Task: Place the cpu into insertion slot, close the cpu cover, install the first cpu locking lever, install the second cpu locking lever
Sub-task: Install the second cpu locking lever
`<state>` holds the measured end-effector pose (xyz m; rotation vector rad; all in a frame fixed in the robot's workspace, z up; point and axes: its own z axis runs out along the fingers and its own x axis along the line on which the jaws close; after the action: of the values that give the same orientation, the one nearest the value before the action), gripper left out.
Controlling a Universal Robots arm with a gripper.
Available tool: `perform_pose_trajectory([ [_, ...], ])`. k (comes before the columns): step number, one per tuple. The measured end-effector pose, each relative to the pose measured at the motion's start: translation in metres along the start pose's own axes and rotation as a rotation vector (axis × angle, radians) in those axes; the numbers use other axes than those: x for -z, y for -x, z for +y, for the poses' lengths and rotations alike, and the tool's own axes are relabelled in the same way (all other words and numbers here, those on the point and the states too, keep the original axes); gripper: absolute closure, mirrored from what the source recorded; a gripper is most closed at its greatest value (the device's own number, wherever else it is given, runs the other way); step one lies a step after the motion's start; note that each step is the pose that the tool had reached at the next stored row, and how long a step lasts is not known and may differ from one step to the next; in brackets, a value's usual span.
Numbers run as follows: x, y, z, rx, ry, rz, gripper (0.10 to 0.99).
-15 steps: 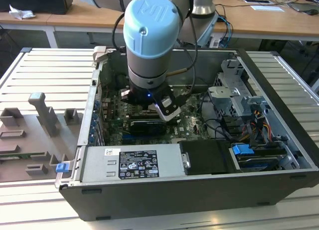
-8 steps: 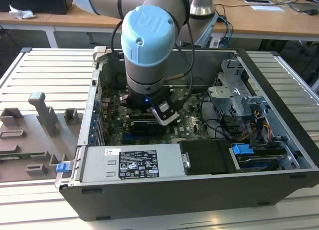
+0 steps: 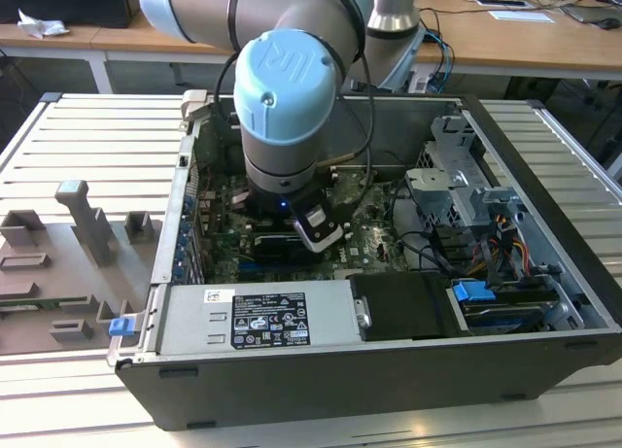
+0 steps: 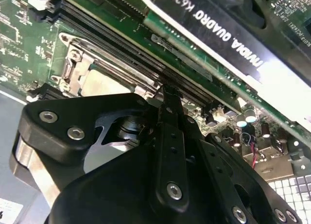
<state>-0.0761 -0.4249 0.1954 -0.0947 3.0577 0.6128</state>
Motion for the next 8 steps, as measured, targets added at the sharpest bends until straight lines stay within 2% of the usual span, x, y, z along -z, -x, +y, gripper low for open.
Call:
perform_pose_trajectory([
  [8,-0.0064,-0.001,0.003,0.0,0.011,-0.0009,0.98],
])
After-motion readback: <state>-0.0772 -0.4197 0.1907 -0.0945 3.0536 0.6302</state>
